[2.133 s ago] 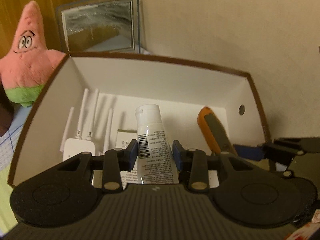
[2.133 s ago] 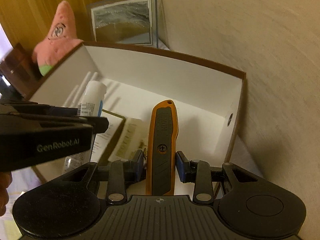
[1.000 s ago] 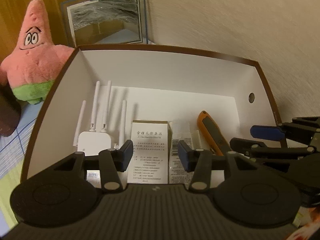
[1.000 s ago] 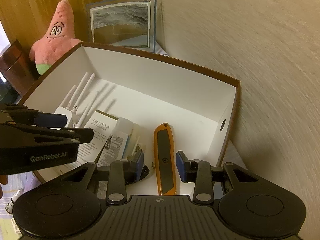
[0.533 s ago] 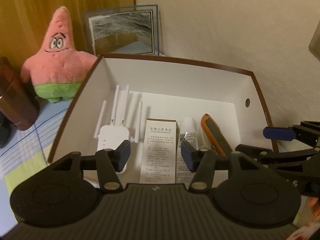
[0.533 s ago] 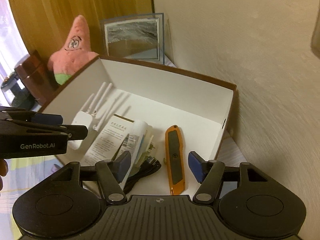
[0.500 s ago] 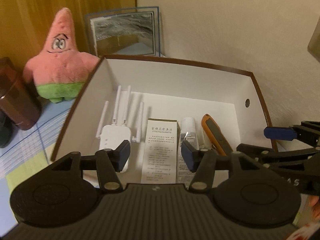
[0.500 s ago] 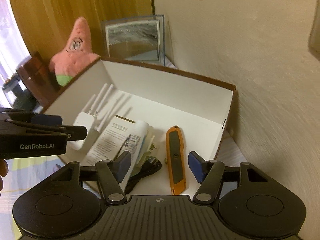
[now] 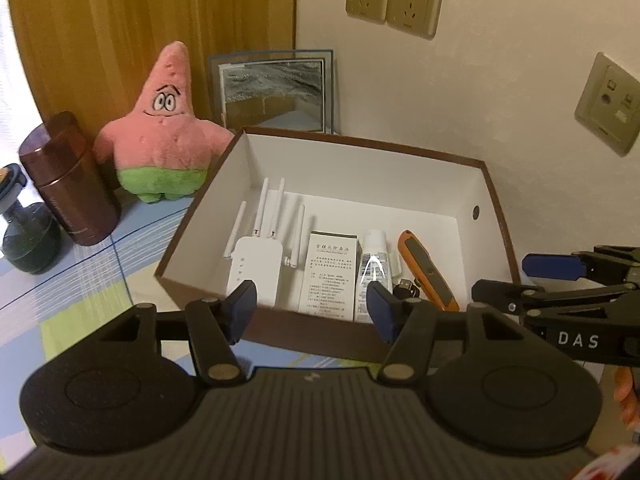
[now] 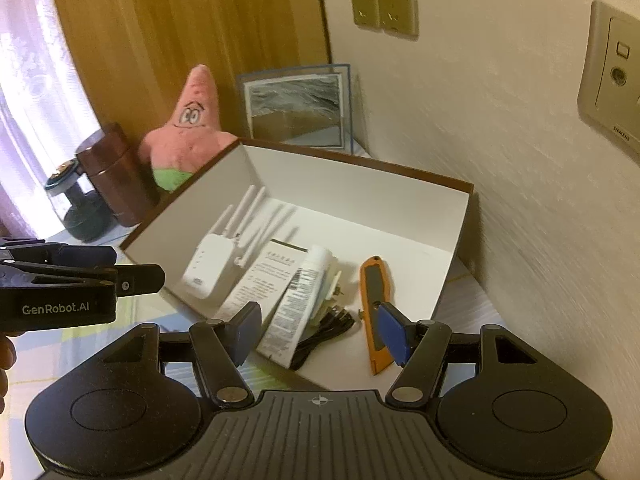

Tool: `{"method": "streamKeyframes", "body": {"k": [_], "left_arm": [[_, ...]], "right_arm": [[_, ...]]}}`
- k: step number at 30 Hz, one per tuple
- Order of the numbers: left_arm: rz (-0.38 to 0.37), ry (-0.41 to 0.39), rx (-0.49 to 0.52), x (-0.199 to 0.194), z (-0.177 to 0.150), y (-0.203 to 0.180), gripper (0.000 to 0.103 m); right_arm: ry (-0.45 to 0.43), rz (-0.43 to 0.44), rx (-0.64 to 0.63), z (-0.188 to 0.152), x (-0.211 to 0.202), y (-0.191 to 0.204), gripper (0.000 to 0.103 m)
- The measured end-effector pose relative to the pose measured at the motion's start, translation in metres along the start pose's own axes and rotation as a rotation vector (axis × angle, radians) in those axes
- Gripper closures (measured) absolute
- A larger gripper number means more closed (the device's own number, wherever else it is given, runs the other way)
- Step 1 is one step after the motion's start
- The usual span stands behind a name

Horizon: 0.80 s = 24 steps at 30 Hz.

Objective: Organize rigid objects
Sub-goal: 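Move both tools back out of the box over the remaining table items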

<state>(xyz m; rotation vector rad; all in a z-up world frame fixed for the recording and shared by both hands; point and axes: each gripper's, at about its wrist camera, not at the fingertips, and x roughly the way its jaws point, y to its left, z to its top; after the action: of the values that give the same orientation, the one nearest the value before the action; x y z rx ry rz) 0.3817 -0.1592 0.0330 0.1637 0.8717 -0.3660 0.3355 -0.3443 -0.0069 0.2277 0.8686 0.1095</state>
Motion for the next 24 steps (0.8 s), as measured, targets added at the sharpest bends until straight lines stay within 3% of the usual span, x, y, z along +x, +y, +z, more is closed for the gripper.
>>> {"method": "streamKeyframes", "body": {"k": [12,24], "left_arm": [[0.046,-0.031,-0.047,-0.060,-0.050,0.022,0.046],[0.107,0.003,-0.141,-0.108,-0.120,0.052,0.046]], "right_arm": [[0.006,0.065,-0.050,-0.032,-0.027,0.030,0.042],[0.070,0.149,-0.126,-0.076,-0.032,0.068,0.042]]}}
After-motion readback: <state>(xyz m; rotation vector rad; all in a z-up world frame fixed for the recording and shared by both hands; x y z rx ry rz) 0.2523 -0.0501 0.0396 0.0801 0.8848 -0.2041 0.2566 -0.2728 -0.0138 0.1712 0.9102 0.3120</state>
